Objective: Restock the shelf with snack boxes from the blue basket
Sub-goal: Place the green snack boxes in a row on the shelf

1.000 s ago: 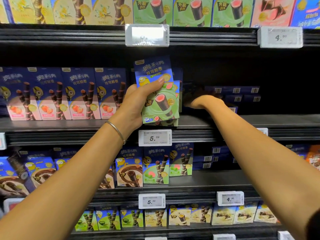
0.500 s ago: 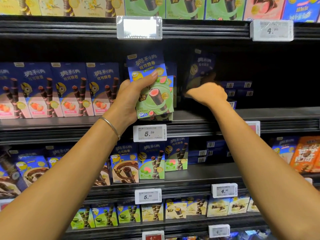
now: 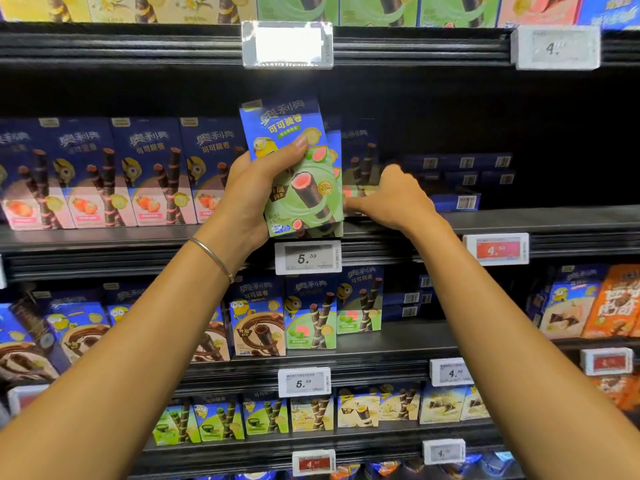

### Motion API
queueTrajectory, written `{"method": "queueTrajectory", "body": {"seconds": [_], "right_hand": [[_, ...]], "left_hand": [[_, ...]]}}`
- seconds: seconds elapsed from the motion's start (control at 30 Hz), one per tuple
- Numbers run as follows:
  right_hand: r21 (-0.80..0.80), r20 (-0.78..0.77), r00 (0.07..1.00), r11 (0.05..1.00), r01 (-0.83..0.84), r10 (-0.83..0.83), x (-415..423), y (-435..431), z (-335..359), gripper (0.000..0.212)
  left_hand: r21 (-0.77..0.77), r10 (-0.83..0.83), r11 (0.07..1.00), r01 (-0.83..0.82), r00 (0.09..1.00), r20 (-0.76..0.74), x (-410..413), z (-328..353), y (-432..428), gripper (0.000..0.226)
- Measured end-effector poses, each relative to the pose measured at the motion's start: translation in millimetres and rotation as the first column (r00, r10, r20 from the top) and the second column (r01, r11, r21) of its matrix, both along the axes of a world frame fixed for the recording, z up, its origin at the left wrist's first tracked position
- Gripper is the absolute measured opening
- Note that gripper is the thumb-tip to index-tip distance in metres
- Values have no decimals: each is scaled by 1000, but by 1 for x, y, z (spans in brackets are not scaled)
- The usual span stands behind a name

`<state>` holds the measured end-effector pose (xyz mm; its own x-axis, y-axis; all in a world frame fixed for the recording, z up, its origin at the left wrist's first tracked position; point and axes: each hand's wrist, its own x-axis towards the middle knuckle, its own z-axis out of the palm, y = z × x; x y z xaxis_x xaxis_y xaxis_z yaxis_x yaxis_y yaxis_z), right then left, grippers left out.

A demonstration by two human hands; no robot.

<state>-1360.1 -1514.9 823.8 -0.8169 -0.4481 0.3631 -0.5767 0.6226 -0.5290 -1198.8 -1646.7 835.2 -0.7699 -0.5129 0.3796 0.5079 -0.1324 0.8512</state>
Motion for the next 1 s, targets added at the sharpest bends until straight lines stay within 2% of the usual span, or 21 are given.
{"method": "queueTrajectory", "body": {"seconds": [0.07, 0.17, 0.43, 0.73, 1.0], "right_hand": [[-57, 35, 997, 996, -63, 65, 4, -6, 1, 73], [-114, 75, 990, 987, -113, 122, 11, -15, 2, 69], [-45, -23, 991, 990, -132, 131, 25, -39, 2, 55], [-7, -82, 992, 995, -95, 94, 36, -66, 7, 56], [44, -112, 982, 987, -151, 155, 39, -82, 7, 51]], "left_hand": [[-15, 14, 1000, -14, 1000, -7, 7, 1, -2, 38], [-41, 37, 998, -38, 999, -19, 22, 3, -6, 35], [-110, 258, 958, -264, 964, -61, 62, 5, -34, 37], [-69, 264, 961, -267, 963, -58, 82, -3, -48, 40], [-80, 253, 964, -254, 967, -24, 78, -8, -44, 40]]}}
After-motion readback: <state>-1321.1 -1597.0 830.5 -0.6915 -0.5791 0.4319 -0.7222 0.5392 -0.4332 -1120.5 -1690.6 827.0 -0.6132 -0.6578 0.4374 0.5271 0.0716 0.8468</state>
